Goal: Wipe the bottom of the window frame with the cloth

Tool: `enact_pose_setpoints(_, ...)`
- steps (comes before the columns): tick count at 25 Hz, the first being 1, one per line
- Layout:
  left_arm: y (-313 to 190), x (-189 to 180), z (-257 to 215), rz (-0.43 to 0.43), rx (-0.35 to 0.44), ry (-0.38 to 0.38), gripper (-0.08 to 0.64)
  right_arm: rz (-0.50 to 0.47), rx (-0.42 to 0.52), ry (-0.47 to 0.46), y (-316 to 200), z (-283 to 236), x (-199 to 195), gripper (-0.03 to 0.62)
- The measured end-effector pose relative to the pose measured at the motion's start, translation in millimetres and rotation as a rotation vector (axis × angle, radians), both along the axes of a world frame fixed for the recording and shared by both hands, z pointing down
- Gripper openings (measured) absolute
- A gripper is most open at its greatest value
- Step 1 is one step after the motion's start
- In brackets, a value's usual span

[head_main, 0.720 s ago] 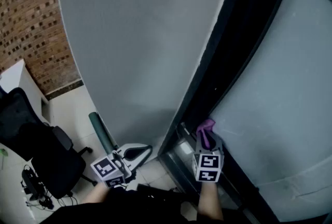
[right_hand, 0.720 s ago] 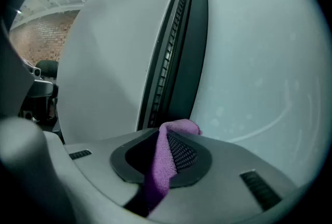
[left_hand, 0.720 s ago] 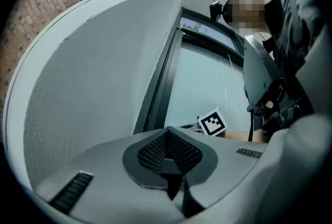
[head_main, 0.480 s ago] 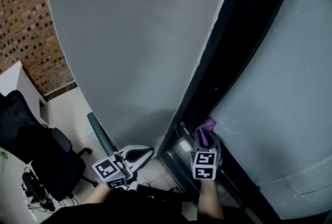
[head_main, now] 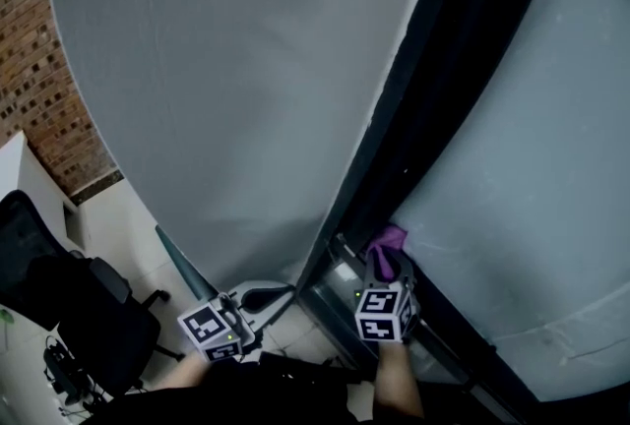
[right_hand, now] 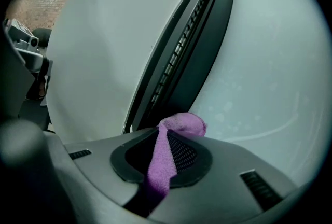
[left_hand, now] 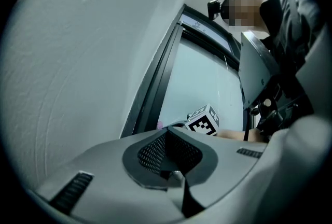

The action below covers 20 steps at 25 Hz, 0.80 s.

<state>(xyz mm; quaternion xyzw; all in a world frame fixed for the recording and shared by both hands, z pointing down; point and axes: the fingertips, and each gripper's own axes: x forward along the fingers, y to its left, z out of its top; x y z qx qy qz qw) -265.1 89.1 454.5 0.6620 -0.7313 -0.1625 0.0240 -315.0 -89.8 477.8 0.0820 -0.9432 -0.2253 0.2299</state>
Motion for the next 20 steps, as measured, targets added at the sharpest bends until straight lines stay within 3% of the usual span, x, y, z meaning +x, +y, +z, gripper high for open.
enact_pose_setpoints(7, -15, -1, 17, 0.071, -0.010, -0.023, -0.003, 0.103, -0.024, -0.008, -17, 9, 22, 0.060)
enact_pose_setpoints(12, -24, 5, 22, 0.154, -0.039, 0.010, -0.003, 0.177, -0.034, -0.005, -30, 9, 44, 0.060)
enact_pose_setpoints(20, -40, 7, 23, 0.212, -0.018, -0.026, -0.003, 0.262, -0.041, -0.029, -41, 9, 71, 0.060)
